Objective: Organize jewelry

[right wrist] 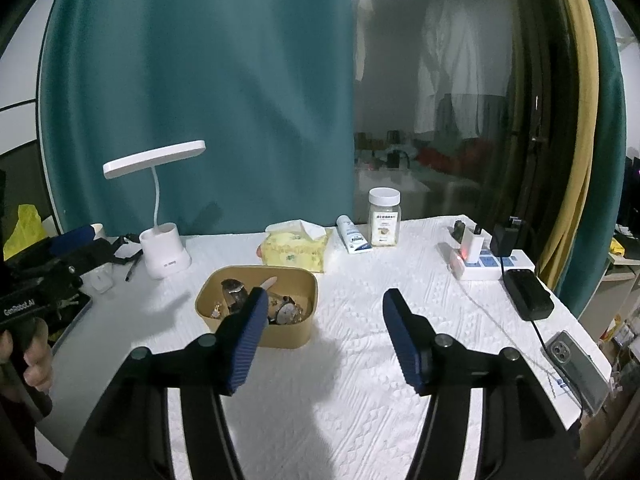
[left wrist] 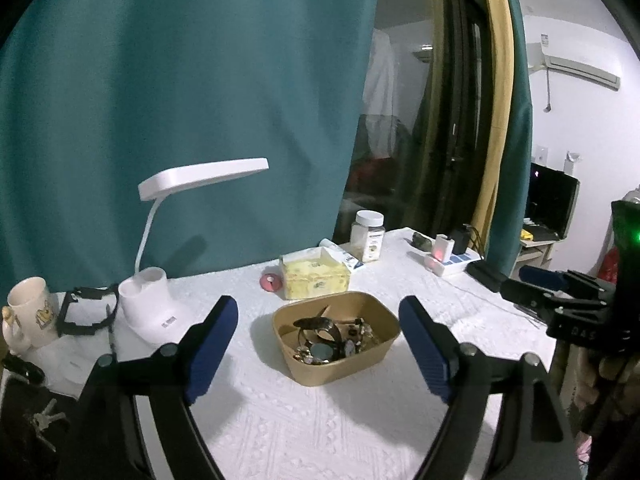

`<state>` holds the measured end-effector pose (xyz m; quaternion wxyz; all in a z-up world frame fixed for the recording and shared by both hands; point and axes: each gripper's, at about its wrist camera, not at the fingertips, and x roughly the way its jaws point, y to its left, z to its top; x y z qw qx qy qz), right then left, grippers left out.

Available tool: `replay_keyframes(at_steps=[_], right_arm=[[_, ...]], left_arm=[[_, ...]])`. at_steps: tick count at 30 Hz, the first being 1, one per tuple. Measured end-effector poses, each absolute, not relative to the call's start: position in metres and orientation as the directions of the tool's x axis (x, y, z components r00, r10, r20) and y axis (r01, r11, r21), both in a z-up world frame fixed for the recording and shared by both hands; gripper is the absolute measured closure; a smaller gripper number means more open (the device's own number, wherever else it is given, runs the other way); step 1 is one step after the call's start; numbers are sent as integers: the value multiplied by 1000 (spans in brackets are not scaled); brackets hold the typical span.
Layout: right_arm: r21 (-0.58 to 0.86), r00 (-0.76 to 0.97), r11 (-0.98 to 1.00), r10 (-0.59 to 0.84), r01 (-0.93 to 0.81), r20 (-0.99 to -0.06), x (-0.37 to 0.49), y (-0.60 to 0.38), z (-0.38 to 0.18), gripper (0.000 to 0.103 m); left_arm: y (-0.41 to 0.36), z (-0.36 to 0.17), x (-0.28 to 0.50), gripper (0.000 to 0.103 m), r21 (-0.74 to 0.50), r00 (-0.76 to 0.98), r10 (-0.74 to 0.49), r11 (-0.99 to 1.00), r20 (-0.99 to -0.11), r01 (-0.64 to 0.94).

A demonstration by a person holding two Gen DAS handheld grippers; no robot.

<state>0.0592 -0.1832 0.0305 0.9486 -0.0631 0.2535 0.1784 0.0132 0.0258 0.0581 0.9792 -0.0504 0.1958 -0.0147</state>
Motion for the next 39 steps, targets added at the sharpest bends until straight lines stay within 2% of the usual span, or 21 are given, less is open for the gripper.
replay_keyframes(at_steps=[39], right_arm=[[-13, 794, 927, 314, -376, -520, 70, -186, 20, 46]], left_arm=[[14, 53, 25, 19, -91, 912, -58, 996, -407, 23]])
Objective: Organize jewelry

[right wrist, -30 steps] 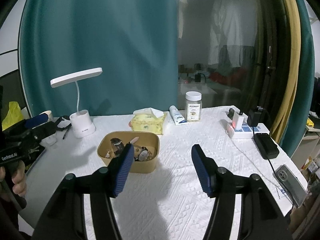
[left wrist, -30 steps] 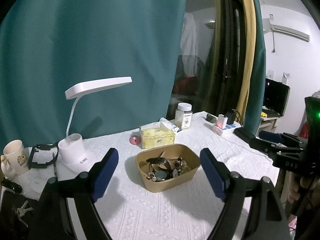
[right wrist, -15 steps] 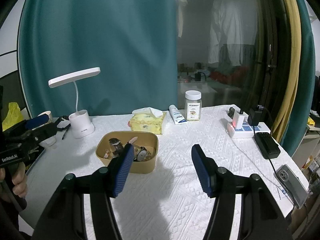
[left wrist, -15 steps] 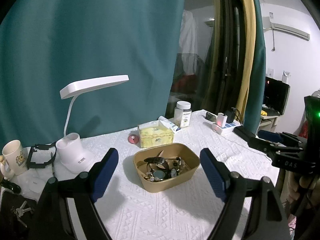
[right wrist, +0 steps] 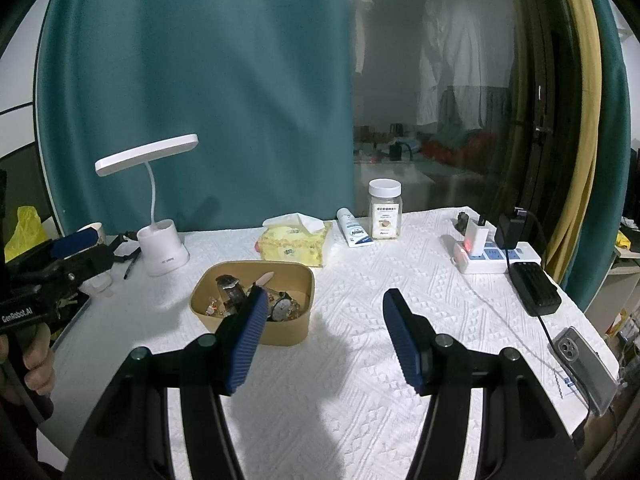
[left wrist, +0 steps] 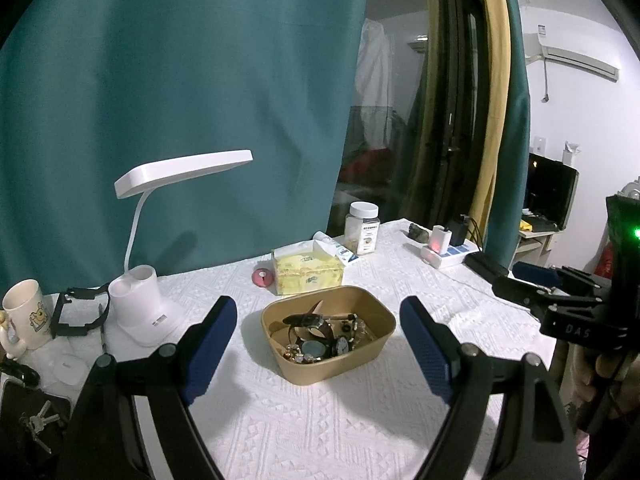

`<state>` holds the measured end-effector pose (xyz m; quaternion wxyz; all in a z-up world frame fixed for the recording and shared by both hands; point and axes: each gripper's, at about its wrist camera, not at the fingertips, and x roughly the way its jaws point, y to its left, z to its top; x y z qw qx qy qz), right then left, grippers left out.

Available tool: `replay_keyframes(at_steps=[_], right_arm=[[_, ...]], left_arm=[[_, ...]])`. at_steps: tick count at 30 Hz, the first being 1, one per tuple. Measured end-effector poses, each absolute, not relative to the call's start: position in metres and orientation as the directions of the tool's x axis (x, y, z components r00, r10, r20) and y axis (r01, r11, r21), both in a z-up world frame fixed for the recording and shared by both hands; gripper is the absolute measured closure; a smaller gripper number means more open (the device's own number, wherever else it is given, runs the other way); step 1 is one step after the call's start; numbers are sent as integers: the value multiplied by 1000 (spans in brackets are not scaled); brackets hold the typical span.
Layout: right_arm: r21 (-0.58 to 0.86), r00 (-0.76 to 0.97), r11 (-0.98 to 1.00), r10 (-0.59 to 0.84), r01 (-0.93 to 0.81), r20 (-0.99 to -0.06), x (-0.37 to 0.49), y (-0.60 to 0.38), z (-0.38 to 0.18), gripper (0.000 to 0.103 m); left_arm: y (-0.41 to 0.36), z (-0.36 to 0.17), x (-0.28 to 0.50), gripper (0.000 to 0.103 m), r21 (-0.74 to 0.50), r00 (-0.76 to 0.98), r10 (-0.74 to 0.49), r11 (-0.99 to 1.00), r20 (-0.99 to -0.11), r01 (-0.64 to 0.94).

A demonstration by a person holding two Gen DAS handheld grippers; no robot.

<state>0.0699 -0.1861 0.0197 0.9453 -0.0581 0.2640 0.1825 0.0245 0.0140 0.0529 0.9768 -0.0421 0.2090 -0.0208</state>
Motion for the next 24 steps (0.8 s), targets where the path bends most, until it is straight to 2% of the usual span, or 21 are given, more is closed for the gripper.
replay_keyframes(at_steps=[24], right_arm=[[-5, 796, 928, 315, -371, -517, 67, -192, 22, 46]], left_arm=[[9, 55, 21, 19, -87, 912, -59, 996, -407, 26]])
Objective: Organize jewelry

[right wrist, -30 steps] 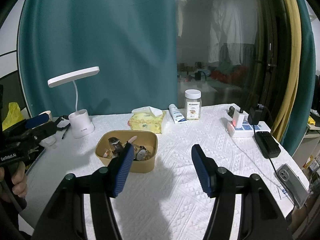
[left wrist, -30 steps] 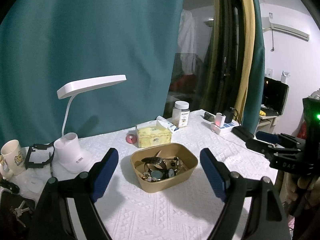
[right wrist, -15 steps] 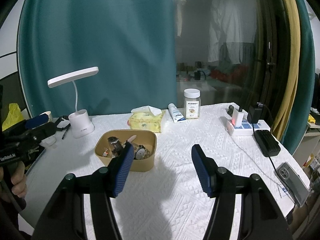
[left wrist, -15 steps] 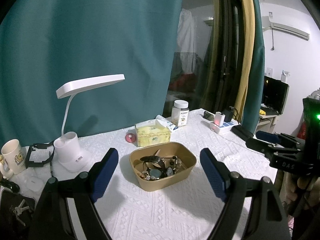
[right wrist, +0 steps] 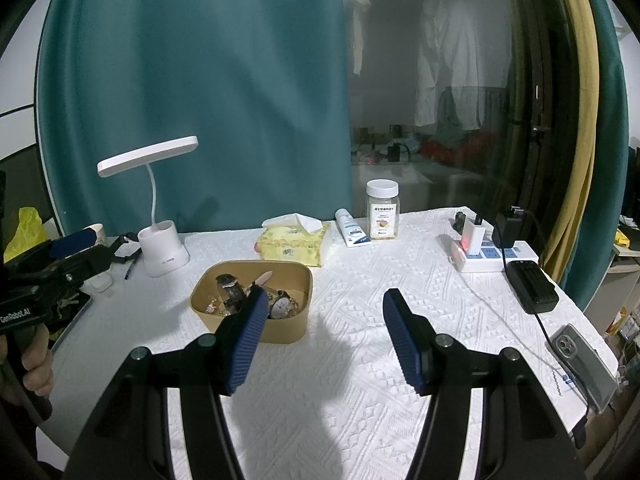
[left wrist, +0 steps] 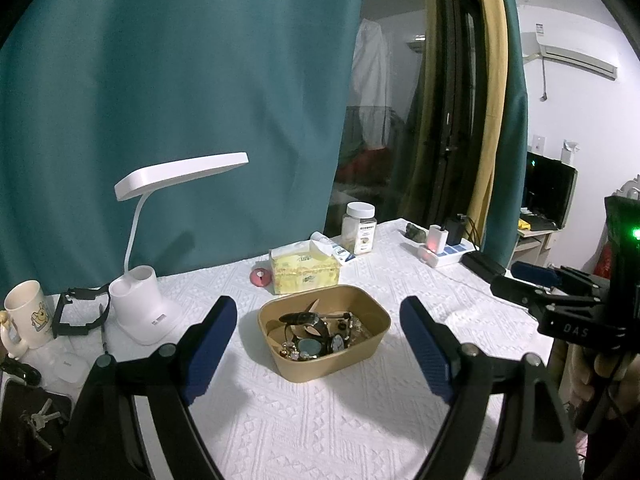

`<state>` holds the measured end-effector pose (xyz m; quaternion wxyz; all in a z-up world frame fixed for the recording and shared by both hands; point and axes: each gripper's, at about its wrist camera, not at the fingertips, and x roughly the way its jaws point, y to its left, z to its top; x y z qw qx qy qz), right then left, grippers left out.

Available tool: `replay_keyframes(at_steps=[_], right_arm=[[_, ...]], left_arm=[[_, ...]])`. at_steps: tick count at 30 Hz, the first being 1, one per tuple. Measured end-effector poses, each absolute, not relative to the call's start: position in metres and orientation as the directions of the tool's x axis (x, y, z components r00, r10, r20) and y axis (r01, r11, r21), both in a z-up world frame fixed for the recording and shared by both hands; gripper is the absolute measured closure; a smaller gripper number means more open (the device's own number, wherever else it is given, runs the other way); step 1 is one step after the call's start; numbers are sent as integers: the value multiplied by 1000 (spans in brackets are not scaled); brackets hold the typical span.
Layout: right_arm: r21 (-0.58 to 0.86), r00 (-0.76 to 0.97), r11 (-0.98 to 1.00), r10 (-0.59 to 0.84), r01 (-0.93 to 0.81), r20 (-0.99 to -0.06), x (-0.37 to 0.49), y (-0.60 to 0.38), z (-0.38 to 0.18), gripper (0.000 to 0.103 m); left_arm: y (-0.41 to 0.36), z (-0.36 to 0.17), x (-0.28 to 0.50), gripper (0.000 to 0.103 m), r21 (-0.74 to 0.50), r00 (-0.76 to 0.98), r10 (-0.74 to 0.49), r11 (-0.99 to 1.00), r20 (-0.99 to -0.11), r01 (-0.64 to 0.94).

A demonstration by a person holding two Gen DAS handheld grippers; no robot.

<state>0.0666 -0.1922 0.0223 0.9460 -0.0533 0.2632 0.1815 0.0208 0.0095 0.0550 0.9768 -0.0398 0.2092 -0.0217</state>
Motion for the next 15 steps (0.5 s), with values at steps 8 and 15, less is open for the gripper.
replay_keyframes(at_steps=[8, 15], right_arm=[[-6, 797, 929, 315, -371, -516, 66, -193, 23, 46], [-5, 797, 929, 316, -371, -515, 66, -193, 23, 45]], left_arm=[[9, 55, 21, 19, -83, 911, -59, 996, -407, 27], [9, 56, 20, 19, -84, 910, -60, 996, -410, 27]])
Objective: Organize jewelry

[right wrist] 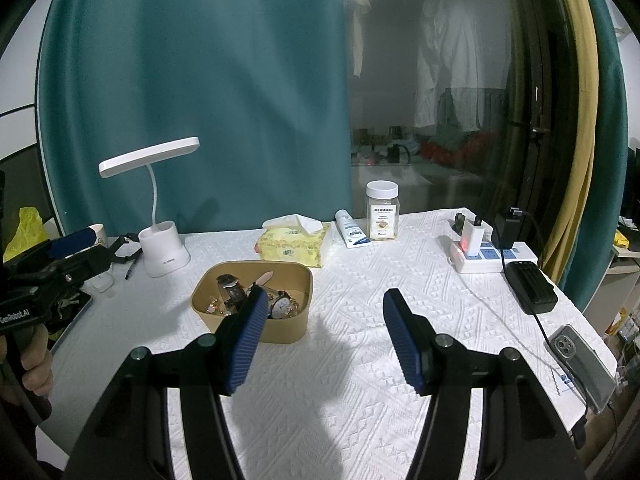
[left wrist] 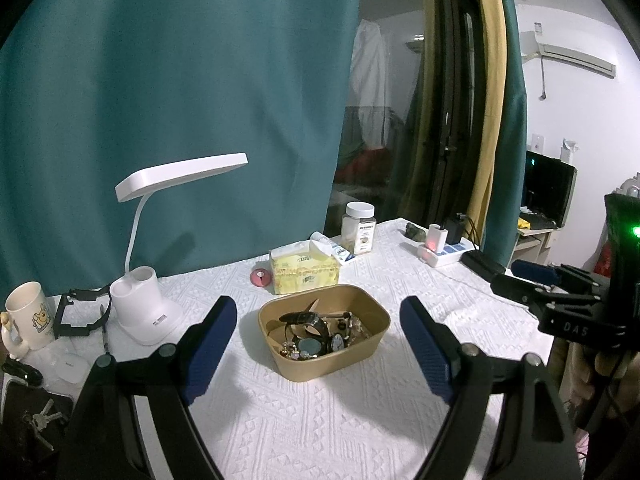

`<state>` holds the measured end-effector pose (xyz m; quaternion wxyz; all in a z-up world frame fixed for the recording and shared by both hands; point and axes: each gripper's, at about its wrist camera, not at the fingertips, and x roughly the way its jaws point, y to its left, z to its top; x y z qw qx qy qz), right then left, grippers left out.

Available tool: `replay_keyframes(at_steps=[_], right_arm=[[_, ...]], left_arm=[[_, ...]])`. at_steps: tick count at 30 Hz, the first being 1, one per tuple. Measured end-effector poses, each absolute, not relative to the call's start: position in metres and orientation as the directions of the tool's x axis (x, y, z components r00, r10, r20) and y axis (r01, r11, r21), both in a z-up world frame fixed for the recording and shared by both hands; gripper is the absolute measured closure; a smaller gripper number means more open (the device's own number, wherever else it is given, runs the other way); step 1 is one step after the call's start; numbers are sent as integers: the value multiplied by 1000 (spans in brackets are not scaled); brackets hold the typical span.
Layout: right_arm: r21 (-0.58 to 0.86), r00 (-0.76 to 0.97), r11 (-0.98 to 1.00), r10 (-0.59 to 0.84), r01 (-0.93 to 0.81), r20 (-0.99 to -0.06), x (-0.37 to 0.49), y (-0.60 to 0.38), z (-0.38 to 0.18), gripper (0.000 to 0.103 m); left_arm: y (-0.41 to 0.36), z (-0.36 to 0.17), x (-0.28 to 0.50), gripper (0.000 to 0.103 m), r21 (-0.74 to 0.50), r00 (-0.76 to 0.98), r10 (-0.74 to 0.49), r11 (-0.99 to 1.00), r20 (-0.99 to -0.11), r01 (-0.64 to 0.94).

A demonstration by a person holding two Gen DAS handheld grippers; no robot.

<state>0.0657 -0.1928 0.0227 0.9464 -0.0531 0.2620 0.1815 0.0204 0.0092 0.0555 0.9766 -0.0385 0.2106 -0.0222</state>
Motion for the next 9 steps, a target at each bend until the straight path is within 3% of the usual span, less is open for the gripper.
replay_keyframes(at_steps=[9], right_arm=[[-4, 792, 929, 314, -370, -523, 70, -192, 23, 45]], left_arm=[[12, 54, 25, 19, -83, 904, -66, 996, -422, 34]])
